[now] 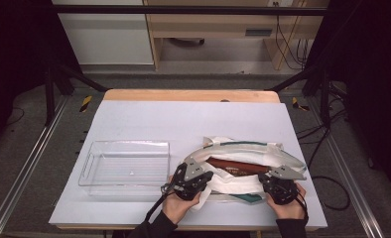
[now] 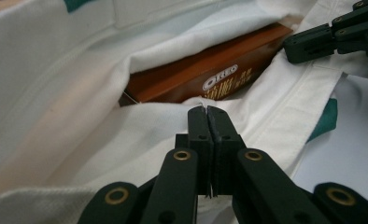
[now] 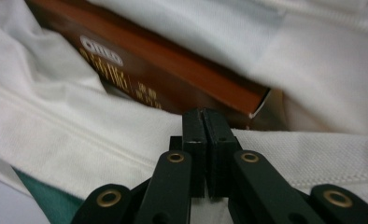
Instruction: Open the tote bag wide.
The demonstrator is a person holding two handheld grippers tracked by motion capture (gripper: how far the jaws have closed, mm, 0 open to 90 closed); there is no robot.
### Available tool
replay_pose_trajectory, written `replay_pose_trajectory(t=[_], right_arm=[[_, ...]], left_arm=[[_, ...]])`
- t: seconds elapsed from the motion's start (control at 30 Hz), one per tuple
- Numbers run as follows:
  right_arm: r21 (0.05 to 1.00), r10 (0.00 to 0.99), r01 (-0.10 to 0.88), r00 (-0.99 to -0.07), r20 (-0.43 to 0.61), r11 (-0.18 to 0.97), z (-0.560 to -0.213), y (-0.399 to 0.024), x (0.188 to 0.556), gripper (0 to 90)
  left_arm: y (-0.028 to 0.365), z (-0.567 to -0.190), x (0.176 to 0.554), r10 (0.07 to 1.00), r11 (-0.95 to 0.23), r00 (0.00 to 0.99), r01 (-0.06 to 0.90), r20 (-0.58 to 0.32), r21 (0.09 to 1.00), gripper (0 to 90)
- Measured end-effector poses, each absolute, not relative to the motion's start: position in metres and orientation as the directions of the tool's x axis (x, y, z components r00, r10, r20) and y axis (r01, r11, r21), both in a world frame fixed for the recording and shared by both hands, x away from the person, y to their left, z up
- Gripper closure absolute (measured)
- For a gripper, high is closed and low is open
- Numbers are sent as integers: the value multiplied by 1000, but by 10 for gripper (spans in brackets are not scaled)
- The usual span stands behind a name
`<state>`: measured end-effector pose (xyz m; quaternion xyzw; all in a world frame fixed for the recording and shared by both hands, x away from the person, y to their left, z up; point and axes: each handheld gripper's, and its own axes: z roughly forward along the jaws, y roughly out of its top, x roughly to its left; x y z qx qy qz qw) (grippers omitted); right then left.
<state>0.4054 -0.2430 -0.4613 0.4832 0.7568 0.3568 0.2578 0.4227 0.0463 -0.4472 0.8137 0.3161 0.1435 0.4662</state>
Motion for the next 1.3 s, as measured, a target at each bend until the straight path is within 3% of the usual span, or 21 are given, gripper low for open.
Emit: replay_pose_trajectory(t=[0.33,0.53,0.63,0.83,1.1,1.3], right_arm=[[777,915,573,-402,-11,261,-474,-252,401,882],[777,916,580,-400,9,246,-478,-254,403,878],[779,912,575,-409,8,251,-473,-253,402,826],[873,904,428,-426,-34,235,-445,-249,397,726],[868,904,412,-417,-90,276,-438,-238,425,618],[843,902,437,-415,-121,314,-445,-234,437,627]], left_arm=[[44,-471,419,656,-383,752,396,-56,835,883],[43,-463,421,649,-343,758,376,-73,861,864],[41,-465,423,660,-350,750,353,-39,868,867],[42,-481,421,666,-359,746,344,-20,867,887],[42,-485,424,665,-365,746,372,-40,853,891],[40,-485,424,668,-378,743,374,-30,847,892]])
